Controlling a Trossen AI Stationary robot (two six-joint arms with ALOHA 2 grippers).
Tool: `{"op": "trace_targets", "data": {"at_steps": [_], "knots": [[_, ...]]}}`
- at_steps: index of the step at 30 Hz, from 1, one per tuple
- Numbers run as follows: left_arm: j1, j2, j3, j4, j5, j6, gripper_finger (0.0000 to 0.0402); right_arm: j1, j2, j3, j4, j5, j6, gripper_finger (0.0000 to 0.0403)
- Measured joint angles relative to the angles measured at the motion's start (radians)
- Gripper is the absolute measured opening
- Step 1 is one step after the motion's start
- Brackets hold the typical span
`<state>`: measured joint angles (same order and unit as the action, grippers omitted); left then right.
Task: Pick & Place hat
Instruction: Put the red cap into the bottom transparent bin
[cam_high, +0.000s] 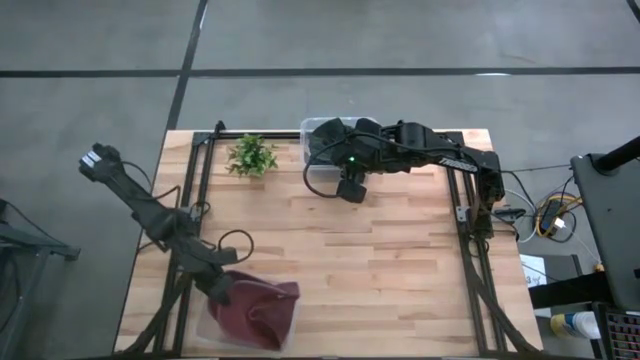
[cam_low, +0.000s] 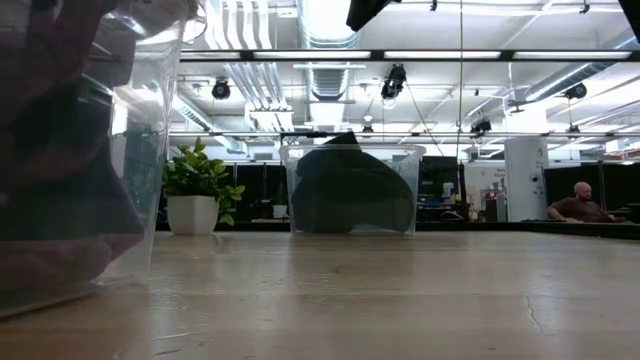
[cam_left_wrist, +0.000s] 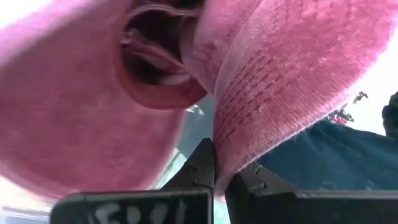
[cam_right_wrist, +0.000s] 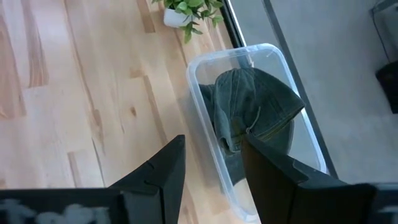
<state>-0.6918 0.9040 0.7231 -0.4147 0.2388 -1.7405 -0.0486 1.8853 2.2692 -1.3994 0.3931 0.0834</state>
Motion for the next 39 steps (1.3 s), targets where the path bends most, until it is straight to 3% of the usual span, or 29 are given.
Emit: {"op": "trace_targets", "data": {"at_steps": [7, 12, 16, 28, 39], "knots": [[0.0, -0.01, -0.058, -0.038, -0.007, -0.01, 0.0011, 0.0, 0.0, 0.0, 0.0, 0.0, 0.01, 0.0146], [0.0, -0.01, -0.09, -0.052, 0.014, -0.1, 0.0019, 0.0, 0.0, 0.0, 0.0, 0.0, 0.01, 0.0144], [0.0, -0.005, -0.091, -0.075, 0.024, -0.094, 0.0047, 0.0, 0.0, 0.0, 0.001, 0.0, 0.011, 0.0146], [0.0, -0.007, -0.043, -0.074, 0.005, -0.075, 0.0181, -0.001, 0.0, -0.048, 0.033, 0.0, 0.048, 0.0148], [0.0, -0.067, 0.068, -0.087, 0.023, -0.029, 0.0195, 0.0, 0.0, -0.068, 0.032, -0.001, 0.048, 0.0139]]}}
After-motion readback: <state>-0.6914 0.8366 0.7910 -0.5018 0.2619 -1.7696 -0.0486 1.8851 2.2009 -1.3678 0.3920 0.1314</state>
